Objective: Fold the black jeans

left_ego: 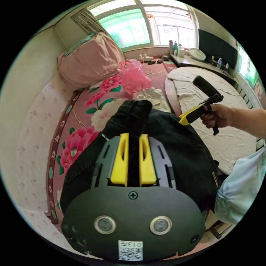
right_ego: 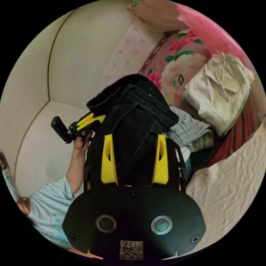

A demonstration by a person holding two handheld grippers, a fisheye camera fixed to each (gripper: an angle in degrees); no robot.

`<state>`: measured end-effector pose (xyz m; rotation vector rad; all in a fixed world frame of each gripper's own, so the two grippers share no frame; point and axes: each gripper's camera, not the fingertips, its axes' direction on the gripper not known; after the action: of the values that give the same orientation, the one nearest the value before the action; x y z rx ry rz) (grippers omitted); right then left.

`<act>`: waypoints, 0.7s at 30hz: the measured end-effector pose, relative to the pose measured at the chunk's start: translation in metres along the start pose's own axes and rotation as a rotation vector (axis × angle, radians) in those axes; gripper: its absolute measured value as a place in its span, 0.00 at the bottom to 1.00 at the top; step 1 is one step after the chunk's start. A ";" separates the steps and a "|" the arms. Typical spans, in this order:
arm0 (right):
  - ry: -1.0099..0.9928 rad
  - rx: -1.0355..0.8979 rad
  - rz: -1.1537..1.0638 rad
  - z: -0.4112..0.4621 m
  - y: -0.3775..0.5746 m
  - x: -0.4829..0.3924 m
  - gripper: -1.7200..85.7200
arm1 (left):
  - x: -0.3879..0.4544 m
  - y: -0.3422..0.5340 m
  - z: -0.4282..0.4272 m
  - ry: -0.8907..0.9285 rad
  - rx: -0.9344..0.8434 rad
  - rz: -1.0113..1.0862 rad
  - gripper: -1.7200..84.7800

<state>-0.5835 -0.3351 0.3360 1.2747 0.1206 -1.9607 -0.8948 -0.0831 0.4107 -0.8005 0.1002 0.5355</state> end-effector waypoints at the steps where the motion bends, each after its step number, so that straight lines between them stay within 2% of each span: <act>1: 0.033 0.006 -0.037 -0.001 -0.004 -0.014 0.25 | -0.003 0.008 -0.018 -0.074 0.026 0.001 0.06; 5: 0.254 0.196 -0.259 -0.011 -0.008 -0.103 0.23 | -0.024 0.045 -0.090 -0.215 0.187 -0.076 0.05; 7: 0.280 0.199 -0.221 0.005 -0.016 -0.112 0.23 | -0.033 0.062 -0.096 -0.191 0.222 -0.100 0.05; 9: 0.119 0.050 -0.059 0.040 -0.038 -0.102 0.20 | -0.035 0.073 -0.084 -0.176 0.163 -0.091 0.05; 10: 0.121 0.035 -0.046 0.046 -0.040 -0.105 0.19 | -0.034 0.080 -0.074 -0.166 0.115 -0.080 0.05; 13: 0.245 0.033 -0.148 0.063 -0.049 -0.159 0.11 | -0.035 0.094 -0.058 -0.204 0.002 -0.084 0.05; 15: 0.391 0.013 -0.267 0.071 -0.055 -0.220 0.09 | -0.039 0.104 -0.074 -0.209 0.014 -0.097 0.04; 18: 0.487 0.073 -0.413 0.065 -0.050 -0.296 0.08 | -0.052 0.126 -0.147 -0.239 0.185 -0.208 0.03; 19: 0.497 0.089 -0.446 0.061 -0.048 -0.312 0.07 | -0.054 0.138 -0.186 -0.256 0.290 -0.227 0.03; 21: 0.513 0.198 -0.605 0.037 -0.036 -0.381 0.07 | -0.053 0.157 -0.249 -0.319 0.418 -0.259 0.03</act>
<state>-0.5602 -0.1169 0.6517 2.0332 0.6437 -2.1110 -0.9896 -0.1915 0.1480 -0.3063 -0.1806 0.3719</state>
